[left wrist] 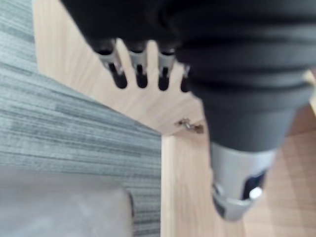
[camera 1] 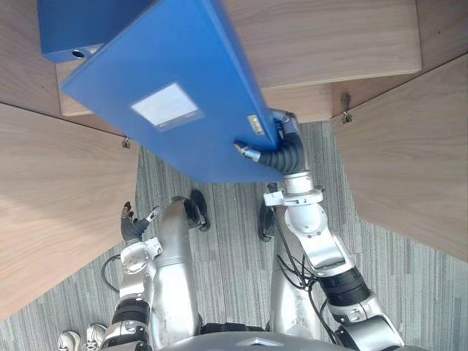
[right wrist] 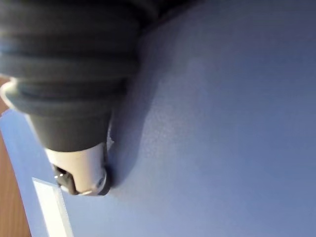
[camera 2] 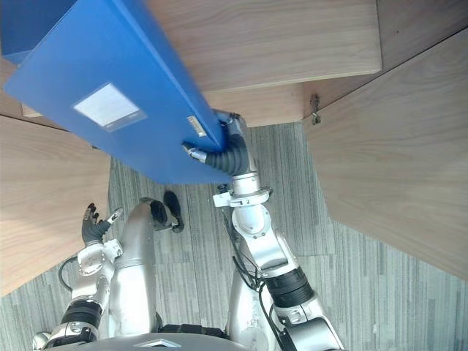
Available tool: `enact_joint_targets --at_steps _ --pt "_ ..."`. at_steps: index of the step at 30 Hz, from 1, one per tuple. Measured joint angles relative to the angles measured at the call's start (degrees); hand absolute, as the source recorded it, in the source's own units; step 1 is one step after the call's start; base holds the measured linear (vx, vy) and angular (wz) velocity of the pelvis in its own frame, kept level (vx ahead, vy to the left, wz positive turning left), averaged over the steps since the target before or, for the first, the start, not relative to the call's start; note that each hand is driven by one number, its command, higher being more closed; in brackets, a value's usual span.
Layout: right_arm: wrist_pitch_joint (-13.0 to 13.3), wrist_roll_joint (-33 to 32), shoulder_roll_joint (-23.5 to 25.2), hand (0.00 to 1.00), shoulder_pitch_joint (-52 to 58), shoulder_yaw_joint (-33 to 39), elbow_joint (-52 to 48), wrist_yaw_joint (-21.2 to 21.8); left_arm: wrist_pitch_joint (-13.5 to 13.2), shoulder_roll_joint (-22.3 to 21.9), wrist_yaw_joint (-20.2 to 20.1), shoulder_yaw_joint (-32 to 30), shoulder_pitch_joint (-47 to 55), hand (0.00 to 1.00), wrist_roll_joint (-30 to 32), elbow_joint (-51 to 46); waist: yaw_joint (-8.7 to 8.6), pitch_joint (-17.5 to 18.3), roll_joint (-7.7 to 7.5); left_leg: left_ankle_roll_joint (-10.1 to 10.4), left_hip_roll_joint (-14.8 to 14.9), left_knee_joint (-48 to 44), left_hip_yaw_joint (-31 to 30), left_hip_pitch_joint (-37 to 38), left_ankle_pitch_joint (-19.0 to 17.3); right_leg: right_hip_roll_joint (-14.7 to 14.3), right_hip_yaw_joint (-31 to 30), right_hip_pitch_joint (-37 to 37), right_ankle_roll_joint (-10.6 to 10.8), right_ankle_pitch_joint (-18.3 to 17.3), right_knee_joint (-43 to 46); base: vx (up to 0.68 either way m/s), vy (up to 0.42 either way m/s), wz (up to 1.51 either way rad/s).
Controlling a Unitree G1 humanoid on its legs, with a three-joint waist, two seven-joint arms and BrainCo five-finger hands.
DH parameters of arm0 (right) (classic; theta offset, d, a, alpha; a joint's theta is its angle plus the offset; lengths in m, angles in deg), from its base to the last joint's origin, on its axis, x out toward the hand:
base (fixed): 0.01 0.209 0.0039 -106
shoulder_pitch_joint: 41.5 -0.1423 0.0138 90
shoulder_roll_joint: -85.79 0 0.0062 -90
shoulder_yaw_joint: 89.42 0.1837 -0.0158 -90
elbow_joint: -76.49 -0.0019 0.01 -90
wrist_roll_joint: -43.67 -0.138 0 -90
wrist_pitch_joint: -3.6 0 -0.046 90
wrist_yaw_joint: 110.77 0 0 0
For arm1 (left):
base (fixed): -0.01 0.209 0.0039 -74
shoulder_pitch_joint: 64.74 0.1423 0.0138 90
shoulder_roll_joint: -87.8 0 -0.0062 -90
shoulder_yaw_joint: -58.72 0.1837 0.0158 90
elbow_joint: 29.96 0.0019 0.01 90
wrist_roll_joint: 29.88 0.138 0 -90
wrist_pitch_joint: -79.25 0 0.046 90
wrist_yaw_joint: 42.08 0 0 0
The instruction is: Walk over to the cabinet, pick up the folder, carry it to the office cabinet, place the folder inside the office cabinet, then close the office cabinet door
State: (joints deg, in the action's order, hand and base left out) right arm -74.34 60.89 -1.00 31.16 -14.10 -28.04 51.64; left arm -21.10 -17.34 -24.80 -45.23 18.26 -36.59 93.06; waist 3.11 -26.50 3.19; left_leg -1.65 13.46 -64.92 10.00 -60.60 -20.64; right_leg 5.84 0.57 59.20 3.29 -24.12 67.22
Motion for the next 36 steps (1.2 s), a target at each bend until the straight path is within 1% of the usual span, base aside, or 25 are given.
enact_joint_targets --at_steps 2,3,4,5,8,9,11,15,18,20,21,22,26,27,29,31,33,35,36 --pt "0.26 -7.46 0.01 1.00 -0.48 1.62 0.86 1.45 0.01 -0.07 0.01 -0.14 0.00 0.00 -1.10 -0.37 0.19 0.00 0.00 0.03 -0.01 0.00 -0.35 -0.32 -0.01 0.03 0.35 0.01 -0.10 -0.05 -0.03 -0.04 -0.052 0.05" --pt "0.39 -8.74 0.06 1.00 -0.89 1.91 1.54 1.79 0.01 -0.14 0.01 -0.35 0.00 0.00 -1.27 -0.40 0.20 0.00 0.00 0.04 -0.01 0.01 -0.40 -0.34 -0.01 0.03 0.39 0.01 -0.12 -0.07 -0.03 -0.03 -0.050 0.02" --pt "0.43 -11.46 0.05 1.00 -1.58 2.33 2.59 2.50 0.04 -0.36 0.01 -0.86 0.00 0.00 -1.83 -0.39 0.20 0.00 0.00 0.05 -0.02 0.03 -0.42 -0.35 -0.02 0.04 0.42 0.00 -0.15 -0.08 -0.03 -0.03 -0.050 0.01" --pt "0.46 -15.82 -0.04 1.00 -2.35 3.25 4.04 3.30 0.15 -0.70 0.01 -1.74 0.00 0.00 -2.27 -0.37 0.33 0.00 -0.01 0.07 -0.03 0.11 -0.46 -0.39 -0.02 0.04 0.49 0.03 -0.20 -0.11 -0.05 -0.03 -0.050 0.01" --pt "0.47 -22.10 -0.07 1.00 -3.20 5.00 5.26 4.63 0.22 -0.97 -0.05 -2.23 0.01 0.00 -3.48 -0.37 0.61 -0.01 -0.02 0.09 -0.03 0.21 -0.64 -0.58 0.01 0.05 0.73 0.10 -0.34 -0.18 -0.14 -0.02 -0.050 0.02" --pt "0.69 -25.31 -0.04 1.00 -4.13 5.99 6.26 4.90 0.21 -0.96 -0.12 -2.23 0.00 0.00 -4.29 -0.40 0.60 -0.01 -0.02 0.12 -0.04 0.29 -0.82 -0.79 0.07 0.05 0.93 0.17 -0.35 -0.18 -0.28 -0.02 -0.044 0.03" --pt "0.84 -30.99 -0.06 1.00 -6.40 7.64 7.73 4.82 0.06 -0.94 -0.15 -2.28 -0.01 0.00 -4.47 -0.71 0.63 -0.02 -0.04 0.05 -0.20 0.70 -0.98 -1.44 0.47 0.20 1.28 0.63 -0.44 -0.12 -0.62 -0.02 -0.043 0.07" --pt "2.31 -41.78 0.14 1.00 -13.49 11.70 13.43 4.22 0.04 -1.18 -0.03 -3.39 -0.10 0.00 -5.78 -0.61 0.71 -0.25 -0.44 0.28 -0.92 2.29 -1.20 -1.67 1.44 0.75 1.84 0.78 -0.57 -0.01 -1.55 -0.01 -0.054 0.10" --pt "3.39 -47.52 0.12 1.00 -18.18 13.04 16.21 2.10 -0.05 -1.19 0.59 -4.07 -0.12 0.00 -7.12 -0.66 0.74 -0.42 -0.73 0.54 -0.95 2.62 -1.79 -2.16 1.67 0.73 2.45 0.81 -0.60 0.01 -1.96 -0.01 -0.060 0.06" --pt "4.95 -52.40 0.42 1.00 -22.74 15.25 19.21 0.34 -0.31 -1.12 1.31 -4.18 -0.29 0.00 -8.47 -0.73 1.03 -0.56 -0.98 0.67 -1.15 3.20 -2.39 -2.69 2.16 0.90 3.22 0.85 -0.63 0.03 -2.39 -0.01 -0.059 0.12" --pt "5.22 -53.26 0.42 1.00 -23.94 15.84 20.16 -0.20 -0.39 -1.13 1.33 -4.17 -0.29 0.00 -8.81 -0.73 1.21 -0.62 -1.07 0.78 -1.18 3.34 -2.43 -2.70 2.24 0.93 3.28 0.85 -0.63 0.03 -2.46 -0.01 -0.057 0.09" --pt "5.28 -55.43 0.40 1.00 -25.98 17.07 21.69 -0.55 -0.39 -1.22 1.53 -4.18 -0.28 0.00 -9.13 -0.63 1.51 -0.63 -1.09 0.79 -1.31 3.64 -2.54 -2.79 2.41 0.99 3.41 0.86 -0.63 0.03 -2.63 -0.02 -0.058 0.12" --pt "5.52 -61.94 0.07 1.00 -32.00 19.22 26.85 -2.25 -0.94 -1.50 2.56 -4.20 -0.28 0.00 -10.62 -0.71 1.52 -0.64 -1.10 1.37 -2.18 4.26 -4.39 -4.28 3.28 1.59 5.27 0.98 -0.64 0.02 -3.13 -0.02 -0.055 0.17" --pt "5.56 -62.42 0.02 1.00 -32.80 19.75 27.51 -2.49 -0.99 -1.53 2.60 -4.20 -0.29 0.00 -10.69 -0.75 1.58 -0.64 -1.10 1.38 -2.39 4.37 -4.67 -4.55 3.46 1.73 5.54 1.07 -0.64 0.02 -3.16 -0.03 -0.054 0.25" --pt "6.31 -65.80 -0.34 1.00 -35.97 21.20 30.51 -3.01 -1.00 -1.97 3.80 -4.20 -0.28 0.00 -12.14 -0.67 1.68 -0.66 -1.14 1.39 -3.11 5.24 -5.15 -5.61 4.37 2.29 6.20 1.73 -0.68 0.04 -3.42 -0.04 -0.056 0.21" --pt "6.46 -68.77 -0.36 1.00 -37.84 22.17 32.15 -3.65 -1.01 -2.21 4.28 -4.20 -0.27 0.00 -13.56 -0.64 2.17 -0.68 -1.17 1.63 -3.33 5.40 -5.42 -6.24 4.78 2.43 6.44 2.24 -0.71 0.06 -3.33 -0.05 -0.063 0.13" --pt "6.73 -70.58 -0.83 1.00 -39.79 22.71 33.88 -4.67 -1.14 -2.37 4.91 -4.18 -0.28 0.00 -14.53 -0.94 2.10 -0.74 -1.26 1.56 -4.05 6.22 -5.52 -6.89 5.62 3.06 6.65 2.93 -0.79 0.10 -3.35 -0.05 -0.058 0.18" --pt "6.83 -72.40 -1.43 1.00 -41.01 23.44 35.65 -5.22 -1.51 -2.54 5.49 -4.21 -0.25 0.00 -14.60 -0.97 2.63 -0.75 -1.26 1.59 -4.09 6.25 -5.84 -7.36 5.74 3.06 7.02 3.18 -0.84 0.13 -3.36 -0.05 -0.056 0.08" --pt "6.87 -73.87 -1.41 1.00 -41.77 24.46 36.25 -5.57 -1.64 -2.57 5.79 -4.16 -0.26 0.00 -14.61 -1.21 2.60 -0.75 -1.26 1.75 -4.35 6.43 -6.42 -7.73 5.98 3.20 7.59 3.19 -0.84 0.13 -3.55 -0.05 -0.053 0.12"
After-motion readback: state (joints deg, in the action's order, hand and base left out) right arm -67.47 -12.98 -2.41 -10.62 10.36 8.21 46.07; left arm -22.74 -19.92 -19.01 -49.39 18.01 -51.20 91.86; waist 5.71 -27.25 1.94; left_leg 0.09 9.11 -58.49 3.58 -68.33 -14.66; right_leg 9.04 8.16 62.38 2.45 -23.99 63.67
